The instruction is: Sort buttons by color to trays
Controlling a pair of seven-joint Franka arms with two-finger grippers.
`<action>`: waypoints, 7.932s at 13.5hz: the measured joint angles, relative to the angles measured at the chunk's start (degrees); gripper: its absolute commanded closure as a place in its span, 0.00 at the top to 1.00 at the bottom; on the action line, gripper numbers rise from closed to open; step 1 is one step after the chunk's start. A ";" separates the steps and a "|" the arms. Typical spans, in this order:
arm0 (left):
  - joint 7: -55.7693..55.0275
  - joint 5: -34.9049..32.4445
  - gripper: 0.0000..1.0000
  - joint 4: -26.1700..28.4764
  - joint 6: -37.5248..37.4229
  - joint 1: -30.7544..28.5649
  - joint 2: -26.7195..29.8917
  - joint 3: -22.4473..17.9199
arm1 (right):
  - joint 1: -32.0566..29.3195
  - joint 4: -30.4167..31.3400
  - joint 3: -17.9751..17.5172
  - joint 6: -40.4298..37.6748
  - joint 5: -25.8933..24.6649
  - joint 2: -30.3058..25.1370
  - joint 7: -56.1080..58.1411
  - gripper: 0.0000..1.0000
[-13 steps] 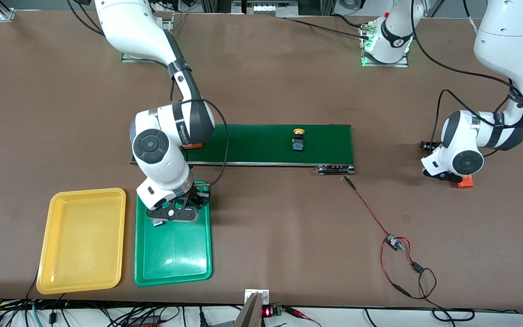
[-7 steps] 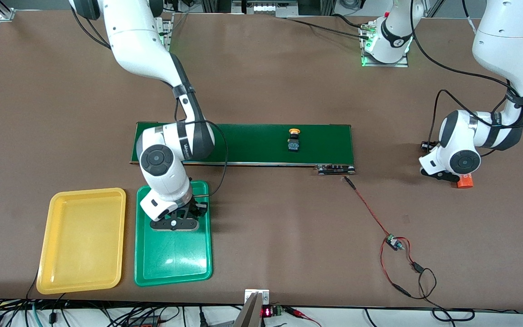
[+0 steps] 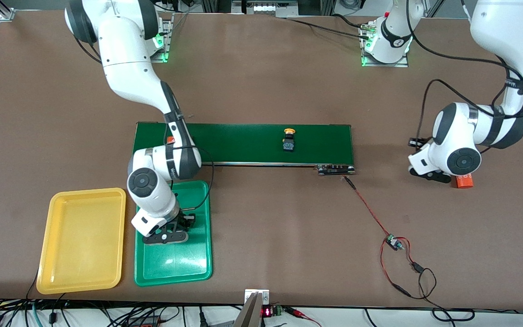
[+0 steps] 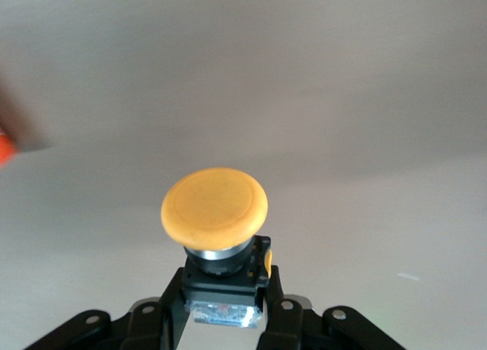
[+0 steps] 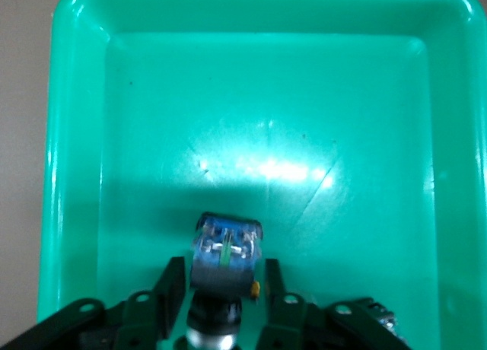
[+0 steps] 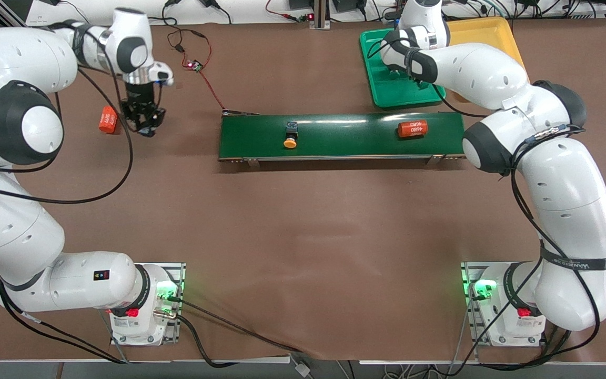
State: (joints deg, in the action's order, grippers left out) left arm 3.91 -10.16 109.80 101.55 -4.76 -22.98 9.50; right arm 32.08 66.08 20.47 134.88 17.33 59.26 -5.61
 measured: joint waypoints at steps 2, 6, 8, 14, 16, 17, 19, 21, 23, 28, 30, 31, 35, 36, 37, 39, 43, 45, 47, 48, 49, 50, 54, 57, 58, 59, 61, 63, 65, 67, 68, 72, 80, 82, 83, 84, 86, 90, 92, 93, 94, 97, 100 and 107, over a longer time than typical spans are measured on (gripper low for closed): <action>-3.23 6.18 0.19 -0.96 -0.72 0.52 0.60 4.08 | 0.26 -0.90 -0.40 -2.11 0.10 -0.64 -0.10 1.00; -14.78 16.34 0.20 -1.20 3.20 2.48 -0.08 10.63 | 2.61 -2.09 -0.60 -13.27 0.39 -5.60 -6.35 1.00; -16.64 19.36 0.20 -1.18 8.21 3.72 -1.76 11.52 | 4.27 -2.09 -0.89 -16.68 0.39 -7.55 -10.98 1.00; -18.32 20.55 0.21 -1.20 12.95 5.52 -6.16 13.38 | 9.96 -1.26 -0.85 -30.52 0.37 -14.02 -23.31 1.00; -19.50 20.55 0.29 -1.18 11.83 5.58 -6.16 14.57 | 12.87 0.70 -0.68 -31.38 -0.27 -16.11 -27.55 1.00; -19.64 20.55 0.55 -1.14 11.42 5.62 -6.16 14.74 | 15.08 1.47 -0.42 -31.39 -0.73 -16.52 -30.43 1.00; -19.67 20.55 1.00 -0.90 10.91 5.60 -6.16 14.74 | 19.42 2.98 0.10 -31.39 -1.16 -16.65 -35.02 1.00; -19.67 20.55 1.00 -0.87 10.78 5.60 -6.14 14.74 | 22.52 4.76 0.45 -31.39 -1.35 -16.79 -37.25 1.00; -19.67 20.55 1.00 -1.20 10.71 5.40 -5.73 14.73 | 24.27 6.60 0.56 -31.38 -1.35 -17.00 -37.50 1.00; -19.69 16.68 1.00 -3.91 3.48 2.21 0.16 12.92 | 26.24 8.57 0.55 -29.56 -1.33 -17.03 -37.51 1.00; -19.64 10.37 1.00 -3.91 3.09 1.16 0.92 9.74 | 27.16 10.14 0.54 -27.40 -1.33 -17.03 -37.52 1.00; -19.58 7.45 1.00 -3.90 3.10 0.82 0.82 7.80 | 27.50 10.84 0.53 -26.66 -1.33 -17.02 -37.54 1.00; -18.24 -6.34 1.00 -3.93 4.26 -0.43 0.68 -0.04 | 28.53 12.95 0.37 -24.11 -0.54 -16.84 -37.55 1.00; -16.35 -8.27 1.00 -3.92 5.67 -1.17 0.52 -0.96 | 29.04 13.99 0.34 -22.44 0.04 -16.71 -37.57 1.00; -13.64 -9.57 1.00 -3.91 7.76 -2.27 0.17 -1.55 | 29.48 15.07 0.32 -20.96 0.52 -16.63 -37.60 1.00; -7.09 -10.84 1.00 -3.86 13.41 -5.49 -1.50 -2.29 | 29.82 16.46 0.31 -19.69 0.63 -16.57 -37.75 0.83; 2.07 -11.20 1.00 -3.75 23.64 -7.95 -6.28 -7.24 | 29.61 17.14 0.43 -19.46 0.65 -16.56 -37.97 0.24; 5.46 -11.21 1.00 -3.70 28.54 -8.02 -8.41 -9.75 | 29.31 17.24 0.55 -19.46 0.66 -16.57 -37.97 0.11; 6.66 -11.21 1.00 -3.61 30.38 -8.03 -10.31 -10.84 | 29.02 17.24 0.56 -19.40 0.68 -16.62 -37.97 0.02; 6.69 -11.24 1.00 -3.60 30.87 -7.99 -11.13 -11.29 | 28.96 17.21 0.63 -19.21 0.68 -16.74 -37.97 0.00; 6.73 -11.37 0.92 -3.56 31.33 -7.99 -11.95 -11.88 | 28.96 17.09 0.90 -18.98 0.68 -16.89 -37.97 0.00; 6.77 -11.61 0.61 -3.54 31.67 -7.99 -12.77 -12.53 | 29.01 16.80 1.68 -18.81 0.68 -17.09 -37.97 0.00; 6.78 -11.80 0.17 -3.58 31.87 -7.80 -13.67 -13.21 | 27.65 13.83 8.65 -19.37 0.68 -19.15 -37.17 0.00; 6.93 -11.88 0.16 -3.93 31.46 -7.37 -13.25 -12.66 | 21.02 12.25 10.12 -22.76 0.68 -19.89 -31.04 0.00; 7.55 -11.90 0.16 -4.23 29.90 -7.32 -12.54 -11.54 | 18.61 12.11 10.17 -23.72 0.68 -19.87 -28.22 0.00; 9.12 -11.91 0.16 -4.73 26.46 -7.30 -11.41 -9.38 | 16.22 12.08 10.18 -24.46 0.68 -19.85 -25.82 0.00; 12.22 -11.91 0.16 -5.24 18.58 -7.09 -8.53 -2.58 | 11.58 12.08 10.16 -24.99 0.70 -19.76 -20.60 0.00; 13.91 -11.90 0.14 -5.26 14.20 -6.50 -6.09 4.63 | 6.72 12.09 10.05 -25.04 0.71 -19.56 -11.45 0.00; 16.64 -11.90 0.12 -5.19 12.92 -6.16 -5.22 11.17 | 2.34 12.09 9.93 -24.86 0.79 -18.83 -1.94 0.00; 19.52 -11.90 0.12 -4.81 12.84 -5.97 -5.28 16.24 | -0.67 12.09 9.81 -23.88 0.83 -17.63 6.70 0.00; 20.64 -11.90 0.12 -4.48 12.84 -5.79 -5.32 18.42 | -1.93 12.08 9.74 -22.85 0.85 -16.89 11.20 0.00; 22.58 -11.89 0.11 -1.92 13.41 -4.77 -5.84 26.96 | -7.72 12.09 9.08 -17.49 3.07 -13.53 34.33 0.00; 29.61 -12.06 0.15 2.97 19.69 -3.87 -7.03 30.65 | -14.08 12.07 4.58 -10.32 4.26 -9.21 63.64 0.00; 31.23 -12.06 0.84 3.05 19.74 -3.86 -7.06 30.90 | -18.08 12.08 0.30 -8.43 4.26 -8.89 72.53 0.00; 31.52 -12.06 1.00 3.08 19.79 -3.86 -7.06 30.92 | -19.83 12.08 -1.26 -7.35 4.26 -8.66 75.91 0.02; 31.77 -12.07 1.00 3.10 19.84 -3.86 -7.06 30.92 | -21.26 12.08 -2.48 -6.81 4.26 -8.51 77.84 0.65; 32.37 -12.06 1.00 3.10 20.00 -3.89 -7.06 30.92 | -22.46 11.93 -3.65 -6.57 4.26 -8.49 78.33 1.00; 32.61 -12.07 1.00 2.42 20.47 -4.13 -5.96 31.03 | -21.16 10.67 -4.47 -8.60 4.32 -9.69 72.11 1.00; 32.50 -11.68 1.00 1.45 20.25 -4.61 -3.40 31.11 | -20.65 9.95 -4.37 -15.22 4.07 -12.07 64.53 1.00; 32.35 -10.34 1.00 0.61 19.03 -4.84 -1.83 31.12 | -20.21 9.66 -4.16 -19.41 3.50 -13.81 59.39 1.00; 31.95 -7.96 1.00 -0.55 16.63 -5.00 -0.23 30.98 | -19.46 9.51 -4.01 -22.65 2.54 -15.72 53.66 1.00; 27.78 -0.80 1.00 -2.58 12.37 -3.54 5.60 25.94 | -14.89 9.50 -3.99 -28.96 0.75 -20.94 36.96 1.00; 26.06 8.67 1.00 -2.65 11.99 0.47 10.89 15.39 | -10.21 9.66 -3.99 -33.77 0.33 -22.61 25.54 1.00; 0.49 11.09 1.00 -7.05 3.60 6.64 18.99 2.63 | 1.80 10.42 -4.15 -35.51 0.35 -22.81 2.03 1.00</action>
State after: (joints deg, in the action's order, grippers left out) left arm 4.40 0.94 102.75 105.15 1.88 -4.00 12.13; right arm 33.89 76.50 16.32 99.37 17.68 36.44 -3.58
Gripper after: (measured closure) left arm 0.000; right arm 0.000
